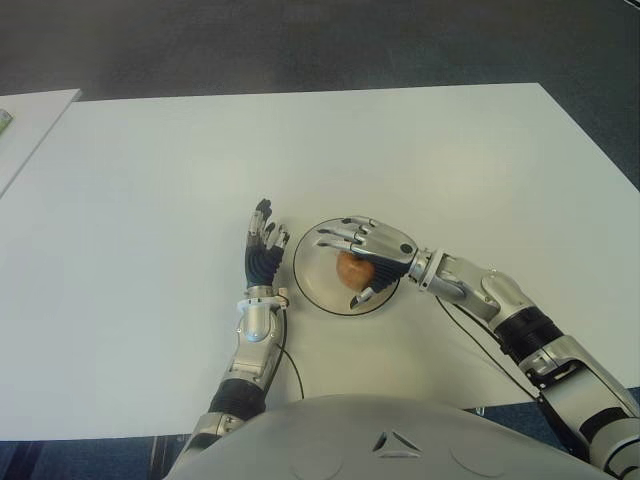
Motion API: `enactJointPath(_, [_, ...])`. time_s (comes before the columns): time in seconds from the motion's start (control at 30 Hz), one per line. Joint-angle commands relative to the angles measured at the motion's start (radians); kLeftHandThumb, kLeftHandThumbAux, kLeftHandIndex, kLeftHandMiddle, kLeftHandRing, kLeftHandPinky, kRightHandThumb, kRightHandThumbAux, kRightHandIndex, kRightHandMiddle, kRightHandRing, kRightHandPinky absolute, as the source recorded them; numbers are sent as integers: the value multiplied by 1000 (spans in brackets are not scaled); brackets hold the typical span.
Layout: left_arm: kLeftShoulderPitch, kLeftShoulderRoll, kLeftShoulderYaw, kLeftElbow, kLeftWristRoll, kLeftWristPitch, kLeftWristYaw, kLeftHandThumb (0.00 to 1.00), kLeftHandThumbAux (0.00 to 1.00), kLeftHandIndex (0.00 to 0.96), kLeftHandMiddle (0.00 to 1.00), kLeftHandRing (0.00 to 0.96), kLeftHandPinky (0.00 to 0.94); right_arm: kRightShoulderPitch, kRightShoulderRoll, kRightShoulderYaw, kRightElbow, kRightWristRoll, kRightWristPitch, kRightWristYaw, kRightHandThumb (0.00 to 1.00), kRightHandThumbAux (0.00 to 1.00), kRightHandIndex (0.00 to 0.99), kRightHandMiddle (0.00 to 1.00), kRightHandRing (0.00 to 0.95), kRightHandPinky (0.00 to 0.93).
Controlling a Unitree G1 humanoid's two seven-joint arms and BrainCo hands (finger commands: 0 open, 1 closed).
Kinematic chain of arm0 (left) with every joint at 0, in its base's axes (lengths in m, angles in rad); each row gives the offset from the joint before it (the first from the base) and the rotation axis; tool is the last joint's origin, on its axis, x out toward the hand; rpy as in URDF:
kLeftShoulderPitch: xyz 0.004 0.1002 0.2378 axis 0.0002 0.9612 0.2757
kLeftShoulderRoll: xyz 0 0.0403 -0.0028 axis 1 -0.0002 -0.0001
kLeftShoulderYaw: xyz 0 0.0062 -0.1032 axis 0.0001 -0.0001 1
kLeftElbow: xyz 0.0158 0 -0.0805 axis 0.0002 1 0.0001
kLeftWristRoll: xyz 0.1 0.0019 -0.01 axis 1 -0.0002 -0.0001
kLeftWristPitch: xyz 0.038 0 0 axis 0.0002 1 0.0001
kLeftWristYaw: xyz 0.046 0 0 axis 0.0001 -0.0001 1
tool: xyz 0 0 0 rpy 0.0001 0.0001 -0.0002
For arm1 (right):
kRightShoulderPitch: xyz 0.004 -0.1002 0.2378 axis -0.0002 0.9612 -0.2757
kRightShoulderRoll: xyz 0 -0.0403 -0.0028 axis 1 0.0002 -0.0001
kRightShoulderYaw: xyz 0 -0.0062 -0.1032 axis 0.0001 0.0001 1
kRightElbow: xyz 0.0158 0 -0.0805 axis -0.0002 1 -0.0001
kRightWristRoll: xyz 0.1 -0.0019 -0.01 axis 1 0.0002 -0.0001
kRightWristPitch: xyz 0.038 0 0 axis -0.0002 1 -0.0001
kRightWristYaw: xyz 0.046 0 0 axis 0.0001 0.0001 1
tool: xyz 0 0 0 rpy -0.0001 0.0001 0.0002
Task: Put the apples into the plate.
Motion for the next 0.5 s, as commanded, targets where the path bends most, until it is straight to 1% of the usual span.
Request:
enactJointPath(0.03, [94, -77, -13, 84, 0, 44, -7, 0, 675, 68, 82, 69, 90, -15, -11, 2, -3, -7, 2, 14, 26, 430, 0, 0, 0, 0])
enactJointPath(0.23, [99, -80, -17, 69, 5, 63, -1, 0, 681, 65, 84, 73, 98, -20, -10, 2, 3, -5, 0, 18, 33, 419, 0, 0, 0, 0])
enactJointPath(0.5, [99, -82, -16, 67, 5, 63, 3, 0, 685, 67, 80, 68, 91, -19, -8, -1, 3, 3, 3, 20, 38, 420, 0, 0, 0, 0])
